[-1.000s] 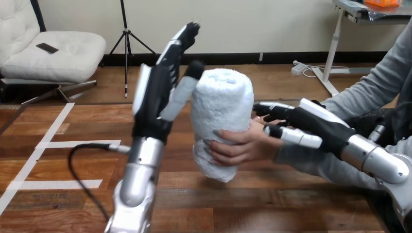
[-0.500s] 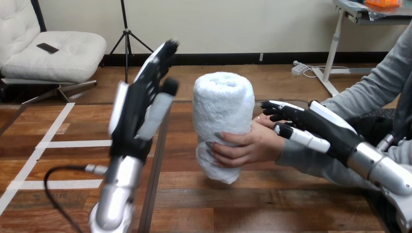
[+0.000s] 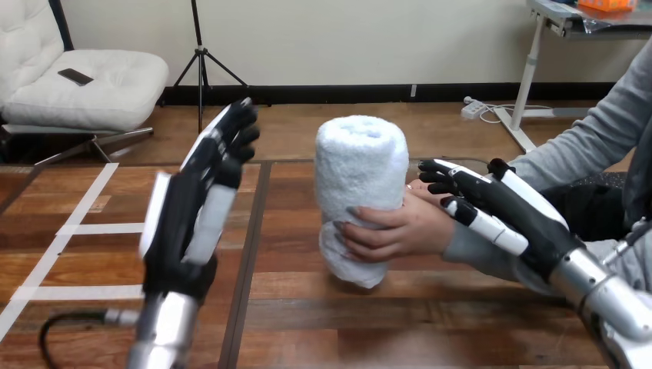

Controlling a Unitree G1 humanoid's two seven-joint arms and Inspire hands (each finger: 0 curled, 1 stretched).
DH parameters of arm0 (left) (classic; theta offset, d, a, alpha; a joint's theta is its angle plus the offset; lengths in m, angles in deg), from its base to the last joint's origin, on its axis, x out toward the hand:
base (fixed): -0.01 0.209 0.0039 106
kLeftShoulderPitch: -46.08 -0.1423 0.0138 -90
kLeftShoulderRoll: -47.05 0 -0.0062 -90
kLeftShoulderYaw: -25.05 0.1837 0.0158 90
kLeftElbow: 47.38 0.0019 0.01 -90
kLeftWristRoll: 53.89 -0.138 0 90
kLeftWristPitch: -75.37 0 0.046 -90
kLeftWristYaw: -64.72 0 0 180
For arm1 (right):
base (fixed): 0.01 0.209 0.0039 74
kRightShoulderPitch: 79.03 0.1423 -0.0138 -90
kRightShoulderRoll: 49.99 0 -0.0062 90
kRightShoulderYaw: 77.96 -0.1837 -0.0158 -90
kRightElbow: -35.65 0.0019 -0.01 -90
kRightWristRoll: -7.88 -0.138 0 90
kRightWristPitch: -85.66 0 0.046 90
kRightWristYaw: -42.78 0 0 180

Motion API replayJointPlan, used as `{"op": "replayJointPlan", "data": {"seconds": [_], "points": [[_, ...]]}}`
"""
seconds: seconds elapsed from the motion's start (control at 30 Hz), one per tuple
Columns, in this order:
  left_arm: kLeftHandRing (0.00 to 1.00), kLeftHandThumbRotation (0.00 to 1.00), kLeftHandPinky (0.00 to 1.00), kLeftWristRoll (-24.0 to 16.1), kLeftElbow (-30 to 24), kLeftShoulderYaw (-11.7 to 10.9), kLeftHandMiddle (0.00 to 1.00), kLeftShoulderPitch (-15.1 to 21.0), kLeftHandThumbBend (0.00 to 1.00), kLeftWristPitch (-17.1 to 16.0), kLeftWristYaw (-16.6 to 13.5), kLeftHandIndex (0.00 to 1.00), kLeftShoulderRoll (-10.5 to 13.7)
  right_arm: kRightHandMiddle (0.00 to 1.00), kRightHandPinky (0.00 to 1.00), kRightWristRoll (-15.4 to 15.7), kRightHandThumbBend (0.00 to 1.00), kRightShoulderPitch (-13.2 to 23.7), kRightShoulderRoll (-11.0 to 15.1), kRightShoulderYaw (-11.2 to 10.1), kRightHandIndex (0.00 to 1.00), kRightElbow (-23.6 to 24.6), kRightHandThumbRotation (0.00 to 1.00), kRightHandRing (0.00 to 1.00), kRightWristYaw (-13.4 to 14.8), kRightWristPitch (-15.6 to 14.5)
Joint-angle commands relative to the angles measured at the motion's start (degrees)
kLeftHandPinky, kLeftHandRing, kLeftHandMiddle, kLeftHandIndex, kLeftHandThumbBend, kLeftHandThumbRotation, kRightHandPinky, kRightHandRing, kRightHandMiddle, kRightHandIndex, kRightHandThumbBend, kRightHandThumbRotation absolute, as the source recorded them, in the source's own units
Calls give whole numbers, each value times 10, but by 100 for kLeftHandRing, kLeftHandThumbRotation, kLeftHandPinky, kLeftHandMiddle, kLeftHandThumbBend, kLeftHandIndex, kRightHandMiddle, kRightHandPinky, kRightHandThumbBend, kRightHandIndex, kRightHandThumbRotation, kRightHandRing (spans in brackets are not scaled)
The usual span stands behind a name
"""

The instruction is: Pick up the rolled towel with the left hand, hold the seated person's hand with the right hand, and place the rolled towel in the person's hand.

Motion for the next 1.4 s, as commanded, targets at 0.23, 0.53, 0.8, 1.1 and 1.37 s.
{"op": "replayJointPlan", "data": {"seconds": [0.23,0.53,0.8,1.1,1.37], "points": [[85,92,86,24,-123,-4,86,-61,79,-20,14,85,7,93,94,-105,100,-31,-59,-53,96,179,100,93,17,-3],[84,89,82,35,-115,-11,84,-80,76,-29,25,83,12,92,98,-133,100,-78,-93,-60,95,283,100,92,44,-27],[82,86,77,36,-126,-19,82,-92,79,-11,26,80,19,91,98,-153,100,-114,-110,-58,94,360,100,91,55,-52],[80,86,77,37,-130,-28,80,-100,80,-18,28,78,26,91,98,-182,100,-154,-123,-53,93,446,100,91,52,-88],[80,87,76,39,-128,-33,79,-102,74,-41,29,77,21,90,98,-192,100,-180,-125,-49,93,495,100,91,46,-111]]}}
